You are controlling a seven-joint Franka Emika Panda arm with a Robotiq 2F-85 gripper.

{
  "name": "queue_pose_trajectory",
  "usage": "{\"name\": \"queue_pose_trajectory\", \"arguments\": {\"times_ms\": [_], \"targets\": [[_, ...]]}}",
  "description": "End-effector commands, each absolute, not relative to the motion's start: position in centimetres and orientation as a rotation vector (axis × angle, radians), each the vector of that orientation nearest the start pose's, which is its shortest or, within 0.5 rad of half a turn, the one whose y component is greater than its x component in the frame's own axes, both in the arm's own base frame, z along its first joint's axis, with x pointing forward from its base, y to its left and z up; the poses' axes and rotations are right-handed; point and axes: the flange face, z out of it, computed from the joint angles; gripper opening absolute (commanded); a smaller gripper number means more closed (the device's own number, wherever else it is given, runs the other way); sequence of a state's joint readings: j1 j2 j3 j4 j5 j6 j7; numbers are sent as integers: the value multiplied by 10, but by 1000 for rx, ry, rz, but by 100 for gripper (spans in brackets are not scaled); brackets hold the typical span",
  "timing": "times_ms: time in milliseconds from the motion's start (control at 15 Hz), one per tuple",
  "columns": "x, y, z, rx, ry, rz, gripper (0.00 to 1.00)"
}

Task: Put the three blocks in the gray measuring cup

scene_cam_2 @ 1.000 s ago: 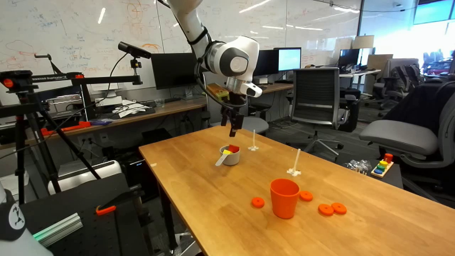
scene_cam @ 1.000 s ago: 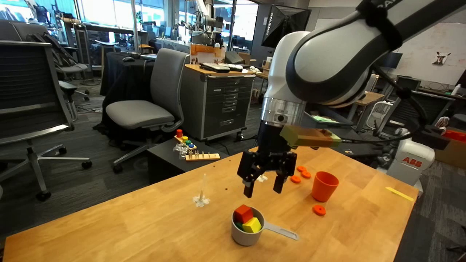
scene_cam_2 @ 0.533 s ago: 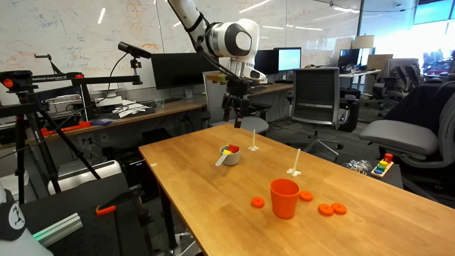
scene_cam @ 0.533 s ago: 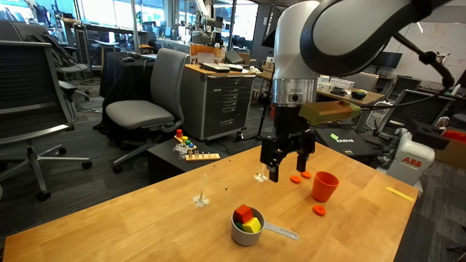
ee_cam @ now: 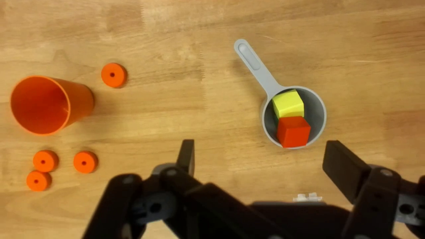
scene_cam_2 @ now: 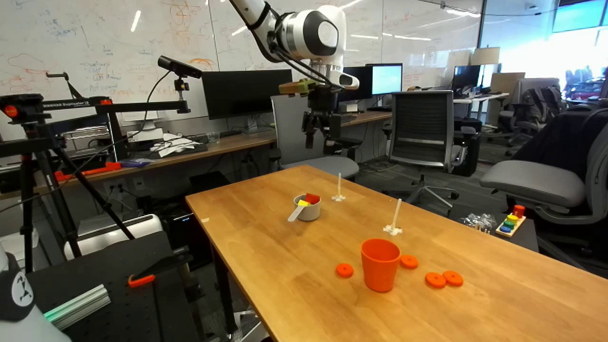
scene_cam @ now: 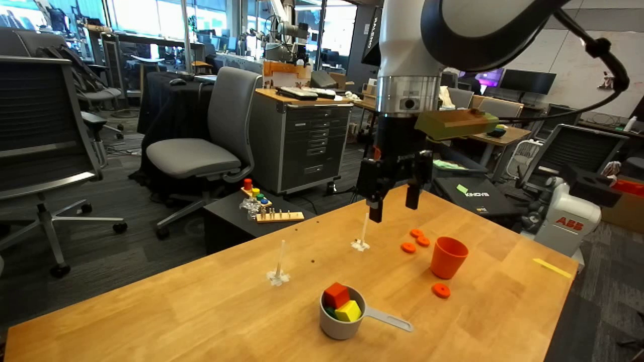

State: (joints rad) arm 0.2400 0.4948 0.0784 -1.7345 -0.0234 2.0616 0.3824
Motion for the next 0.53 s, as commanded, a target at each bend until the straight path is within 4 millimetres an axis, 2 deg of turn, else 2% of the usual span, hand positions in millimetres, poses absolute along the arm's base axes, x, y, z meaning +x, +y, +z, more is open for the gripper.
{"name": "queue_pose_trajectory", "arguments": {"times_ms": [0, 267, 467], "targets": [[621, 201, 316, -3180, 51, 188, 100], [625, 206, 342, -3173, 41, 121, 100], [626, 206, 352, -3175, 45, 95, 100]]}}
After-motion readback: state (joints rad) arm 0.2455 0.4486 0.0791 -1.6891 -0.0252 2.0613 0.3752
